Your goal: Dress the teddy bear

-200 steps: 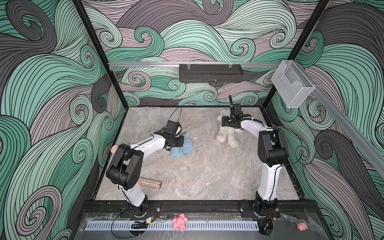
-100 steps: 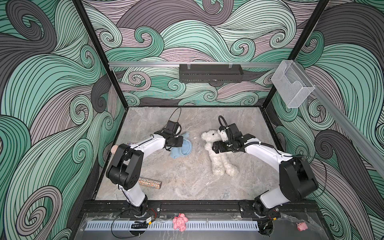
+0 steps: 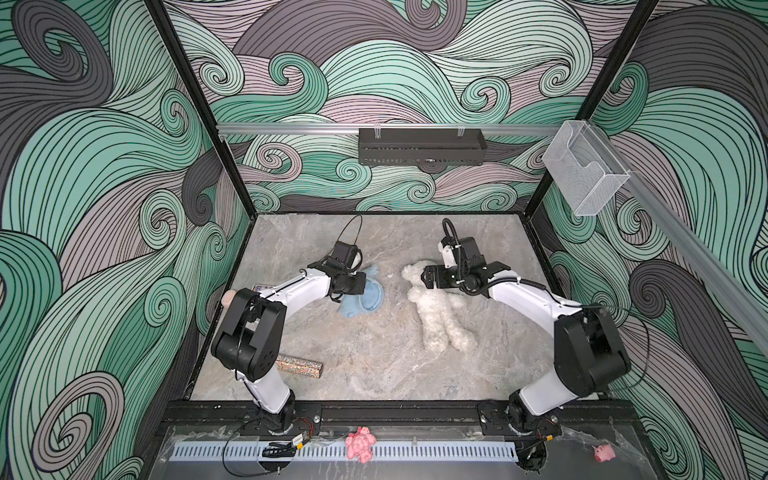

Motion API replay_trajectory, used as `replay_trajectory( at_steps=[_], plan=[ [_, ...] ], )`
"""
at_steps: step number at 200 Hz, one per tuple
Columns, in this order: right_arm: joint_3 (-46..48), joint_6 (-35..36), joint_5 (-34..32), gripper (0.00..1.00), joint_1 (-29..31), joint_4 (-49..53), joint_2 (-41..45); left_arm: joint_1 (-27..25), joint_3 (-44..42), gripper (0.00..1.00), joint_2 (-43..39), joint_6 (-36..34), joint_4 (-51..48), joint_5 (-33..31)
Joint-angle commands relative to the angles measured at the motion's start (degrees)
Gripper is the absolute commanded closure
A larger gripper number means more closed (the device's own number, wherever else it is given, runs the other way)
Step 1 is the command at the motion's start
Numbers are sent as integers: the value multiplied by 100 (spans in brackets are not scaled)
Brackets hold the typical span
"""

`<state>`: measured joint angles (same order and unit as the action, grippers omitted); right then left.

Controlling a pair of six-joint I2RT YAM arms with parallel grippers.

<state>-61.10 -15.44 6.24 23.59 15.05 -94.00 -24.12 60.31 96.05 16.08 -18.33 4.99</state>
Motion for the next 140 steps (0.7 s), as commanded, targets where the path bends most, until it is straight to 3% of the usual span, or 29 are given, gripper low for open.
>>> replay_trajectory(
  at_steps=[1,22,31,44,56,72,113,140],
  plan=[
    [-181,-169,-212,1,1,-423,-518,16,121,100,-139,-16,-114,54],
    [-247,-208,58,1,57,-869,-1041,17,125,100,-123,-18,-103,63],
    [-238,-179,136,5,75,-1092,-1206,13,147,100,-101,-22,-109,63],
    [-173,-83,202,23,56,-1289,-1272,19,178,100,-77,-22,-102,94],
    [-26,88,199,44,44,-1351,-1061,21,169,100,-86,-99,-24,181],
    [399,337,410,57,20,-1504,-489,19,66,100,-146,-356,224,305],
    [1387,398,2948,64,130,-1488,776,37,92,100,-96,-1174,535,509],
    [1825,288,4004,66,488,-1745,1102,52,325,100,34,-1489,294,714]
  ],
)
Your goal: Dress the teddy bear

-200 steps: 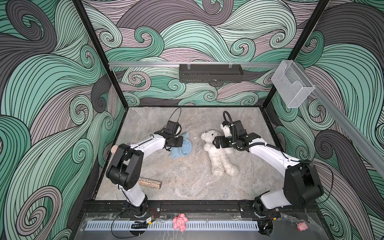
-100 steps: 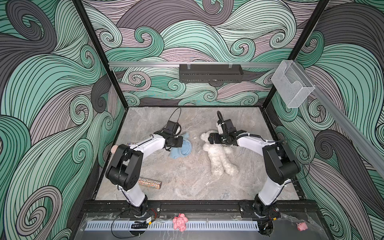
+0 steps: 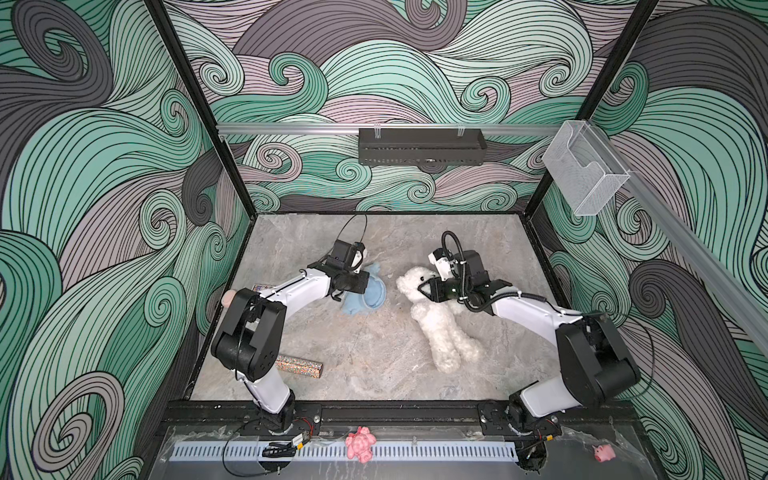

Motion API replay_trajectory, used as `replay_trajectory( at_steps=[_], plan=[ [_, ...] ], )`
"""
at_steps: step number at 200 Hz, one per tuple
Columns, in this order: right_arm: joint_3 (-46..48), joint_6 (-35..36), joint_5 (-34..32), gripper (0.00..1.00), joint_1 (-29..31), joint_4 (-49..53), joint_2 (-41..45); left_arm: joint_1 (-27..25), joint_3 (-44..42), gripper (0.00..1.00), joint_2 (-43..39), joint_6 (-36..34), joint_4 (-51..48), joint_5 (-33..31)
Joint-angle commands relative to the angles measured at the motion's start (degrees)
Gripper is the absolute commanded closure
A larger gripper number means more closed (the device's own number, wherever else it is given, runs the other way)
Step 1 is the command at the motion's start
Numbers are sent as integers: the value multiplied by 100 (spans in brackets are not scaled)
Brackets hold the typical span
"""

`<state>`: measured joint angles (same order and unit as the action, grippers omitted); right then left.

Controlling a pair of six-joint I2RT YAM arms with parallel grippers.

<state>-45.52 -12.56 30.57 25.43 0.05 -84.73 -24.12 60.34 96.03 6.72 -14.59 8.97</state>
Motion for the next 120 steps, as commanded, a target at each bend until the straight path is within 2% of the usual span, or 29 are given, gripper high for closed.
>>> replay_trajectory(
  at_steps=[1,33,61,93,120],
  plan=[
    [269,12,1591,66,322,-240,180,54,331,100,42,-560,-88,329],
    [-28,522,2328,67,920,-89,-197,83,395,100,34,-811,-266,832],
    [-473,834,2927,68,1115,-92,-720,84,461,100,60,-1013,-474,1076],
    [-1142,1340,2858,69,979,473,-1403,88,538,100,115,-1225,-693,1314],
    [-1322,1022,2560,73,687,33,-1869,91,601,100,182,-1374,-864,1532]
  ],
)
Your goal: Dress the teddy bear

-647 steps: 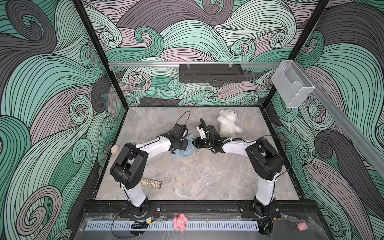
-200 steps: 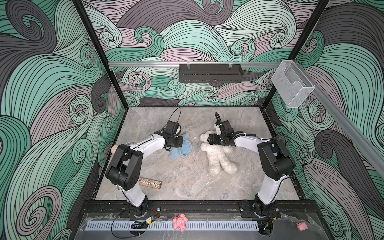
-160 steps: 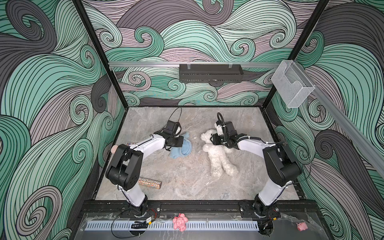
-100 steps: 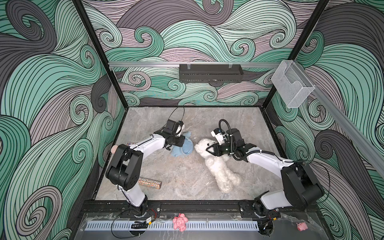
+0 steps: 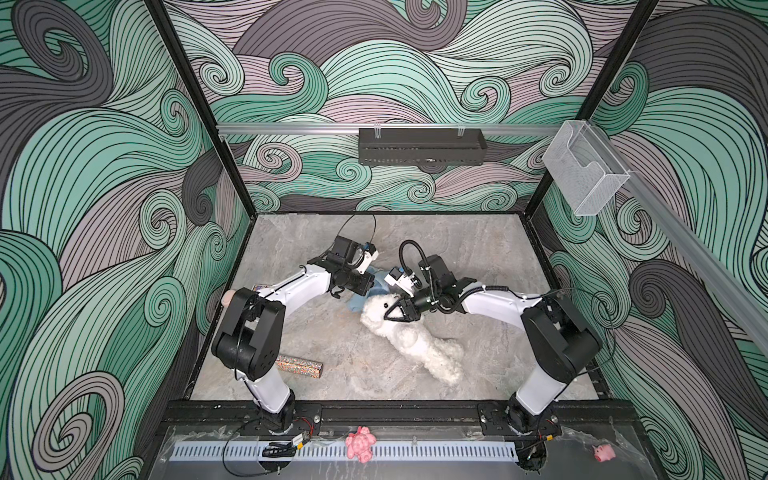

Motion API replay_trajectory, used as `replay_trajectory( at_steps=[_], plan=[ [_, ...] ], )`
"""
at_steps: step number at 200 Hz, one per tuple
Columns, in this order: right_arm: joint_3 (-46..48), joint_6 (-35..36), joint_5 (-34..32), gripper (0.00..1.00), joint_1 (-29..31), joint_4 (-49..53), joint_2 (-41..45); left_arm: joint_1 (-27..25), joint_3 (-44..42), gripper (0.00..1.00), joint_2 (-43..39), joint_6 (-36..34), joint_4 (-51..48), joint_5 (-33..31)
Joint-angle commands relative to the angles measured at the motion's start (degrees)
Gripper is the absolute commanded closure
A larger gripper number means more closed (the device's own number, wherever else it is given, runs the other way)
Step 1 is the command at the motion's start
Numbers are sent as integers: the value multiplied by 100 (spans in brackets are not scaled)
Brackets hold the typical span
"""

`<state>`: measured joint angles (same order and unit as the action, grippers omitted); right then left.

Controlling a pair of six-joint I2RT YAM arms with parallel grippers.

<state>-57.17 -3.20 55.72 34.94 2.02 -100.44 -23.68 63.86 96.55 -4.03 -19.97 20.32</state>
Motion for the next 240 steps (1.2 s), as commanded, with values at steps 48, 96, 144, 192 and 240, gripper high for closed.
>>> replay_trajectory(
  at_steps=[48,96,144,192,240],
  plan=[
    [211,-588,-1443,78,-401,-1169,-306,39,406,100,291,-542,-655,681],
    [867,-1232,-3088,82,-188,-2090,-38,30,547,100,364,-564,-807,983],
    [918,-1295,-3918,85,66,-2071,-87,-11,616,100,234,-198,-596,1926],
    [944,-1327,-3918,86,94,-2290,-160,-176,815,97,369,132,-634,2170],
    [1244,-993,-3446,85,176,-3050,-177,-207,1076,95,565,1107,-363,2073]
  ],
)
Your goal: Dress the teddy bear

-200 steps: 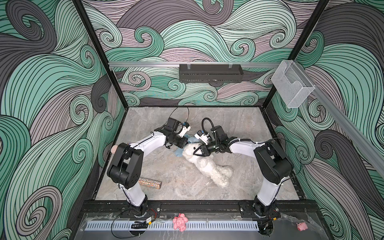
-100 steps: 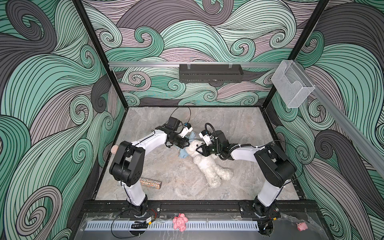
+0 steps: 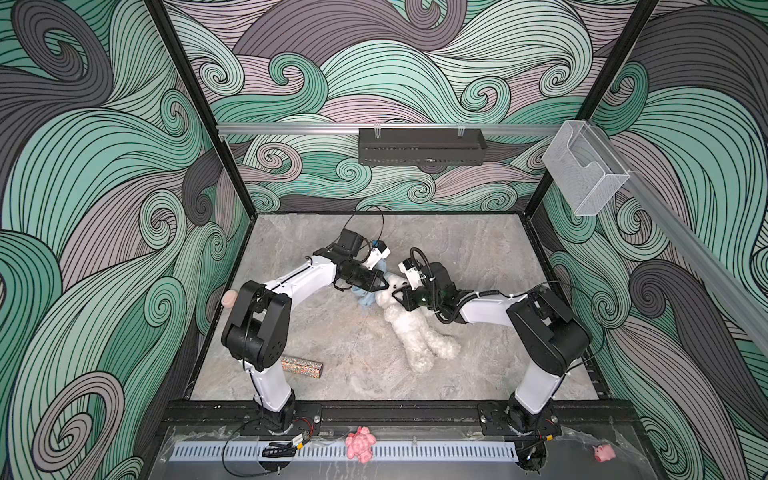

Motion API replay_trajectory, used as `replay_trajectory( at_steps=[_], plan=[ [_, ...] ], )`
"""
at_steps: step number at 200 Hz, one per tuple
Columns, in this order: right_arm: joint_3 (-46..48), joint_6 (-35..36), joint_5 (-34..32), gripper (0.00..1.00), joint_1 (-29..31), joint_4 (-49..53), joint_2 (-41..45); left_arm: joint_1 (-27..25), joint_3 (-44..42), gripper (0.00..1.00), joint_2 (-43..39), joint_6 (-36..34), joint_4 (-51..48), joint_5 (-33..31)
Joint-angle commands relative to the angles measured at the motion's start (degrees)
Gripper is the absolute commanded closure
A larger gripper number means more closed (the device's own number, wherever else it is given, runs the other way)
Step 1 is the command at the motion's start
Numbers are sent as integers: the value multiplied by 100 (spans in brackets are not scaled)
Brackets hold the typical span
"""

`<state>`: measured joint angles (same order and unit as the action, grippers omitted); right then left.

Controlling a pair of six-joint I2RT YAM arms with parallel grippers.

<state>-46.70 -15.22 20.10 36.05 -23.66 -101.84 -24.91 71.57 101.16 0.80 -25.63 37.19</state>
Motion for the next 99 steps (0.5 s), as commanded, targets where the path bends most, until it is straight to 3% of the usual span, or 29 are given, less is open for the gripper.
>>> replay_trajectory(
  at_steps=[1,48,99],
  plan=[
    [201,211,126,85,62,-495,-42,-85,304,94,100,645,214,390],
    [398,436,542,85,76,-1127,-83,-104,278,89,113,1468,904,826],
    [390,479,759,85,95,-1503,-169,-277,383,82,233,1732,906,877]
  ],
)
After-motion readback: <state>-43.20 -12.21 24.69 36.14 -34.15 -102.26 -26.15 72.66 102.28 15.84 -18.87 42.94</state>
